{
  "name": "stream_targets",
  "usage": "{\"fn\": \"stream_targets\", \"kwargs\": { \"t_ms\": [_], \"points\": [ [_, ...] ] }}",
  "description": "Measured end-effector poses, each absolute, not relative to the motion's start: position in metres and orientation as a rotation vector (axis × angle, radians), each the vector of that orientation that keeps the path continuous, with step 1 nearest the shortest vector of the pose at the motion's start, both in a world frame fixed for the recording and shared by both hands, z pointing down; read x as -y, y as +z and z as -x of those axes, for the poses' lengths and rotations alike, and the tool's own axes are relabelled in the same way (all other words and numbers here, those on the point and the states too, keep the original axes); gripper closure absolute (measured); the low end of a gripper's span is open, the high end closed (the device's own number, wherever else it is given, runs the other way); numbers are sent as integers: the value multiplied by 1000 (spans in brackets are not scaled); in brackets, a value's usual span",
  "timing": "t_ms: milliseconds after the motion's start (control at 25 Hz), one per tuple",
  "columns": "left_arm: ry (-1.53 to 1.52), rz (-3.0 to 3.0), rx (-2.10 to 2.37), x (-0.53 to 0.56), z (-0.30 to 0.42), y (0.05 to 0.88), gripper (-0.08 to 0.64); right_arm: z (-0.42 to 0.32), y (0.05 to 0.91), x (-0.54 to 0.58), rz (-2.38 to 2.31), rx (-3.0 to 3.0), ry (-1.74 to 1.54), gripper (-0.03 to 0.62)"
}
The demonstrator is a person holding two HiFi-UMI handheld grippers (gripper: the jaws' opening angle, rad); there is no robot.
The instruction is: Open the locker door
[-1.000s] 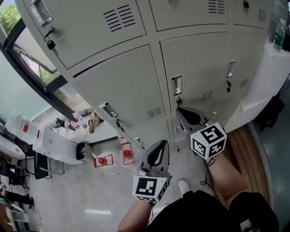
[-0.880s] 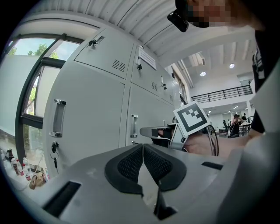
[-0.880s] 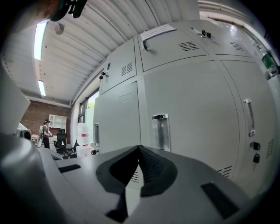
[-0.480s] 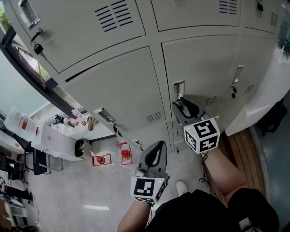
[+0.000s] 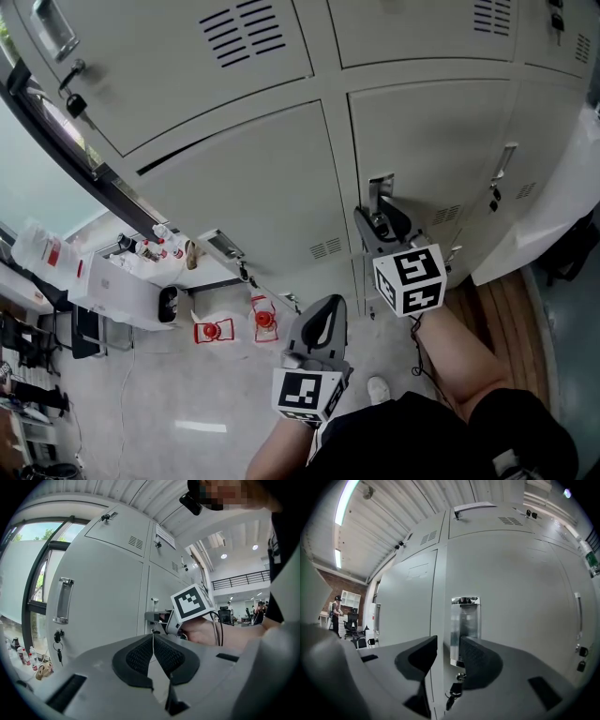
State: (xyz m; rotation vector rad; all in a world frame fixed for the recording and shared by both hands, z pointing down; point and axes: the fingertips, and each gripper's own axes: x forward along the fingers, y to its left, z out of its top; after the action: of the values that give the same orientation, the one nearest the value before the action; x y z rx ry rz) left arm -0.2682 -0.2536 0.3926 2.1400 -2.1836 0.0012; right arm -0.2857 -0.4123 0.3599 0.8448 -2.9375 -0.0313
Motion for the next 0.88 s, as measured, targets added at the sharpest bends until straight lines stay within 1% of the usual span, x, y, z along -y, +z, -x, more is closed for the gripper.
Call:
{"fn": "stream_targets", "kwargs": {
  "t_ms": [240,320,720,880],
  "points": [
    [20,-2099,2188,253,277,395,540,291,360,419,-936,2890,-101,385],
    [15,-2096,2191,253,279,394,540,292,360,417,-945,2890,-127,397],
    [5,-2115,2176,255,278,395,540,292,360,418,-893,2911,-75,408],
    [3,-2168,2156,255,272,394,540,289,360,418,-908,2903,-75,440]
  ]
}}
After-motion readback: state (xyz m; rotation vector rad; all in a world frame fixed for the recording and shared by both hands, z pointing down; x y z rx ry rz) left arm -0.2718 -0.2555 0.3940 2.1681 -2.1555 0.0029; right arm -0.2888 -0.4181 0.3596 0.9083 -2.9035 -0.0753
